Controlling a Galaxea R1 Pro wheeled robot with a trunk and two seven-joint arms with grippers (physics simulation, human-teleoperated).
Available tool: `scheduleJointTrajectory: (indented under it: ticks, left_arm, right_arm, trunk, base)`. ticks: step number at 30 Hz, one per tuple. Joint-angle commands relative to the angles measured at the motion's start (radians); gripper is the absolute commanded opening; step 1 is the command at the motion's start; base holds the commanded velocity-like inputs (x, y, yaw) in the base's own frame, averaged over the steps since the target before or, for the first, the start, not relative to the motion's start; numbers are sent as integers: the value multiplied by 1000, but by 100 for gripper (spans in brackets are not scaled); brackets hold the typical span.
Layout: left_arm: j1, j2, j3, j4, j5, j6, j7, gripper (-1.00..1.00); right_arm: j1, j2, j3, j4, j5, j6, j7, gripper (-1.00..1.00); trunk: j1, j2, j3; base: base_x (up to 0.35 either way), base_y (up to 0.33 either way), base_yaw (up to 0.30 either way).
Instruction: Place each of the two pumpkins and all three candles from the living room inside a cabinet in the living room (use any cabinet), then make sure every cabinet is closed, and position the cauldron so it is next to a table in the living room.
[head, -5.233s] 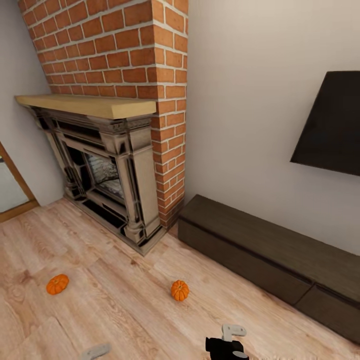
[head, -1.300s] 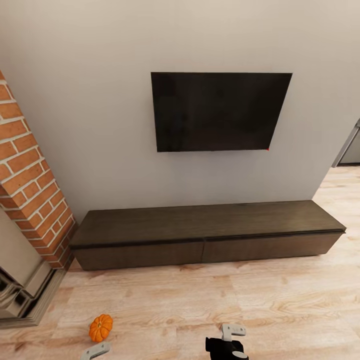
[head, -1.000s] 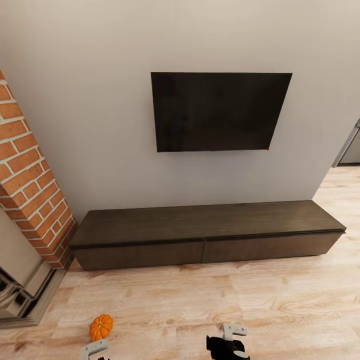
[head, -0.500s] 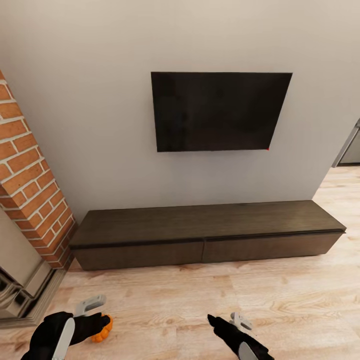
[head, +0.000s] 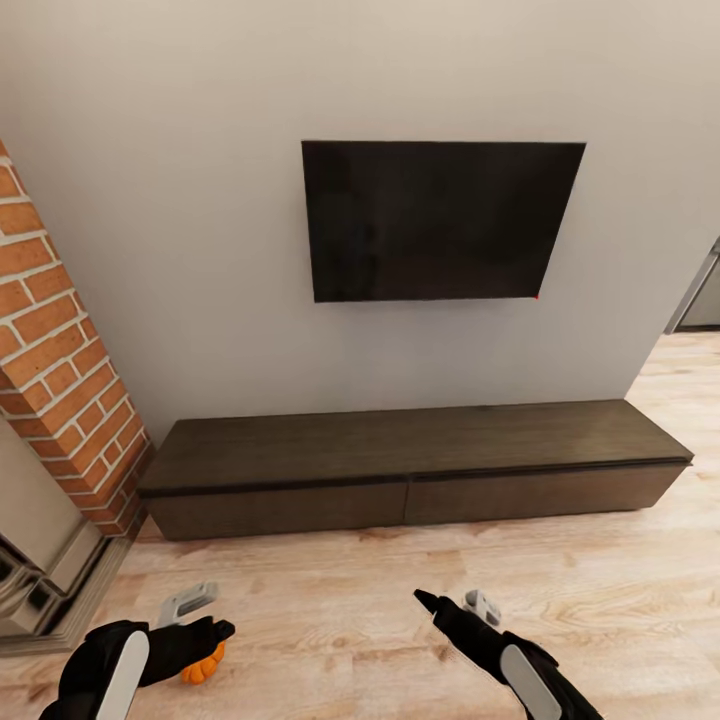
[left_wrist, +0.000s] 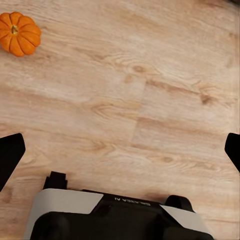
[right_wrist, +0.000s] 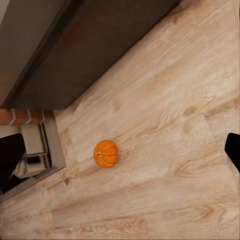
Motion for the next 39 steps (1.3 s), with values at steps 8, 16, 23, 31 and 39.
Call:
scheduleJointTrajectory:
  ticks: [8, 16, 23, 31, 39]
  left_arm:
    - [-1, 9, 1, 0, 64, 0, 0, 100]
    - [-7, 67, 3, 2, 164, 0, -1, 100]
    - [-10, 186, 2, 31, 337, 0, -2, 100]
    - [-10, 221, -47, 67, 429, 0, 0, 100]
    - [-10, 186, -39, 31, 412, -3, 26, 100]
  right_arm:
    - [-52, -16, -133, 65, -8, 66, 49, 100]
    - [-112, -4, -185, 83, -15, 164, 94, 100]
    - [-118, 14, -191, 89, -21, 176, 96, 100]
    - [-108, 22, -179, 90, -13, 135, 101, 100]
    - [-107, 65, -182, 90, -21, 141, 84, 100]
  trunk:
    - [31, -56, -25]
    - [61, -112, -50]
    - [88, -161, -72]
    - [119, -217, -97]
    - [123, -224, -100]
  base:
    - [0, 0, 0]
    - [0, 0, 0]
    - [0, 0, 0]
    - [0, 0, 0]
    - [0, 0, 0]
